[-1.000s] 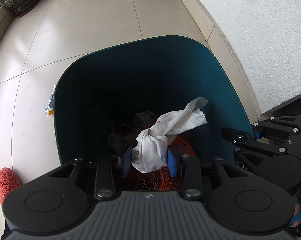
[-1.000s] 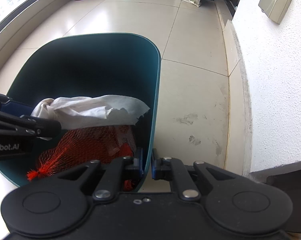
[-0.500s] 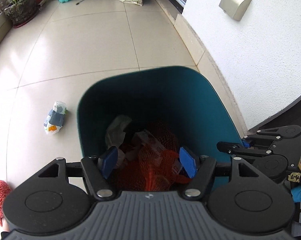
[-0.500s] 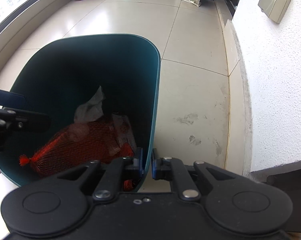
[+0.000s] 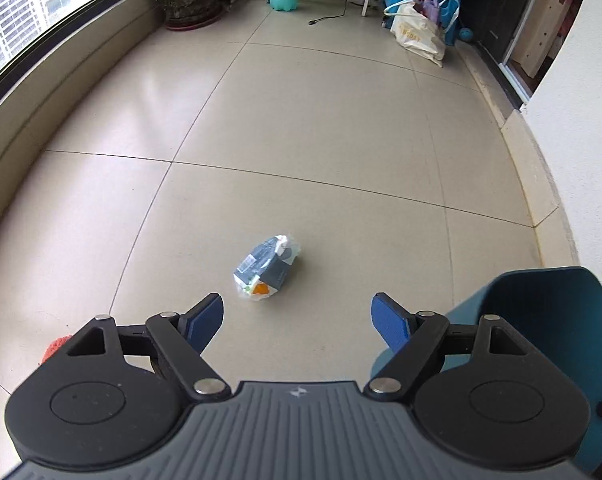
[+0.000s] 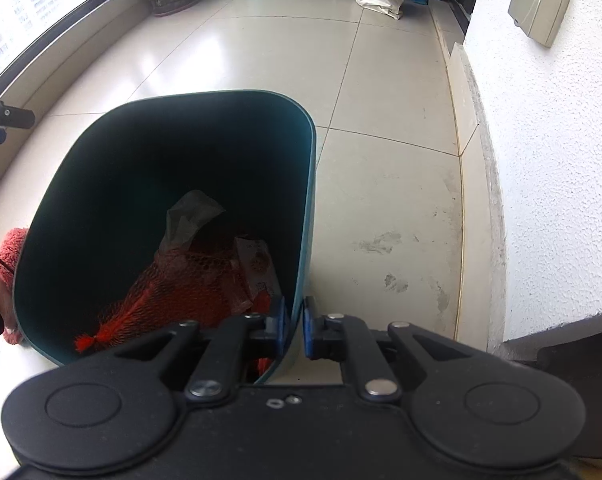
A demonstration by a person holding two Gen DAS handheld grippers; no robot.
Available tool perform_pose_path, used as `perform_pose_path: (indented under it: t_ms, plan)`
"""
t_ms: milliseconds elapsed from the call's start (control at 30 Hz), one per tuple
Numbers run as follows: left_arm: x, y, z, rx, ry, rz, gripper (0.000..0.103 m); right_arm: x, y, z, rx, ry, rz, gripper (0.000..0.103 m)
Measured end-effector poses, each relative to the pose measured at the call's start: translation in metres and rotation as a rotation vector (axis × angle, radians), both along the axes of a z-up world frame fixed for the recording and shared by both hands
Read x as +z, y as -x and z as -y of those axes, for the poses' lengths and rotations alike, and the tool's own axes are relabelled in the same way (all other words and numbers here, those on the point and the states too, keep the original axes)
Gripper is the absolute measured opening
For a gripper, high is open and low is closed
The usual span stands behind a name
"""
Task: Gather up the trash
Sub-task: 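Move the left tool to the blue-and-white plastic packet and close on it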
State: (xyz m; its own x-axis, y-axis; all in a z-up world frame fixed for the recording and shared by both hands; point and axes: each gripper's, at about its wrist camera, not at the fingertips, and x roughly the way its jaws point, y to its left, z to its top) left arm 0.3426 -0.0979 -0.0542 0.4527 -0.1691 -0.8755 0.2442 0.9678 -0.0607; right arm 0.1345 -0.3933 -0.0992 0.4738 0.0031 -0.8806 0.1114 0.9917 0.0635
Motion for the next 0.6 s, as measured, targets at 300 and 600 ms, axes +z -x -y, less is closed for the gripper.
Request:
perform_pose_path:
  t_ms: [300,600]
  plan:
    - [-0.105,-0.075,0.005,0.01,-0.117,-0.117,0.081,0.002,-0.008,-0.003,0.023,-0.007,-0.045,0.017]
    - [-0.206,-0.121,0.035,0.025,-0.218,-0.211,0.081,-0.008,-0.01,-0.007,0.072,0.007,-0.086,0.018]
